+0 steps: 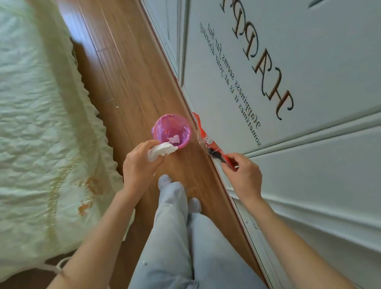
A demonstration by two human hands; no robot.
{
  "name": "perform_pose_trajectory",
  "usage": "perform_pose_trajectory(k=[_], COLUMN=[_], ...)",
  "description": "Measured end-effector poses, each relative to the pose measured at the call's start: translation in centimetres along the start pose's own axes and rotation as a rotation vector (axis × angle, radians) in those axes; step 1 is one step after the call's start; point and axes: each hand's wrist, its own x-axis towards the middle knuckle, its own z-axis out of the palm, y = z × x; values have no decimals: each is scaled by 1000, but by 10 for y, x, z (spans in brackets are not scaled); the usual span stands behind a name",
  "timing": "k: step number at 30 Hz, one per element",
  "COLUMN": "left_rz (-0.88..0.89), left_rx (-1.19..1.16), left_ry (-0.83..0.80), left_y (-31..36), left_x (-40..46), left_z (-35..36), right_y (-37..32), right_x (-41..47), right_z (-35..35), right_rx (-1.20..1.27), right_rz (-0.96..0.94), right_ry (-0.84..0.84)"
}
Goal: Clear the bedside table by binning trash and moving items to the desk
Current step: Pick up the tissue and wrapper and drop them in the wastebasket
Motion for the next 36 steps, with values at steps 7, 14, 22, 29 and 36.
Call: perform_pose_trajectory(k=[7, 14, 22, 29, 36], left_rz=[-140, -240, -397, -547, -615], left_rx=[-69, -73, -106, -57, 37], left_ry=[-27, -43, -110, -150, -191], left_y=[-43, -112, -178, -235, -271], left_x=[72, 144, 198, 228, 253], left_z=[43, 110, 218, 311, 377], right_y=[-17, -2, 40, 97, 137], right_x=[73, 134, 200, 250, 285], right_z=[72, 158, 254, 327, 373], right_rx=[-3, 5, 27, 19, -5], right_rz=[2, 52, 189, 277, 365], right_ry=[-58, -46, -58, -95, -127])
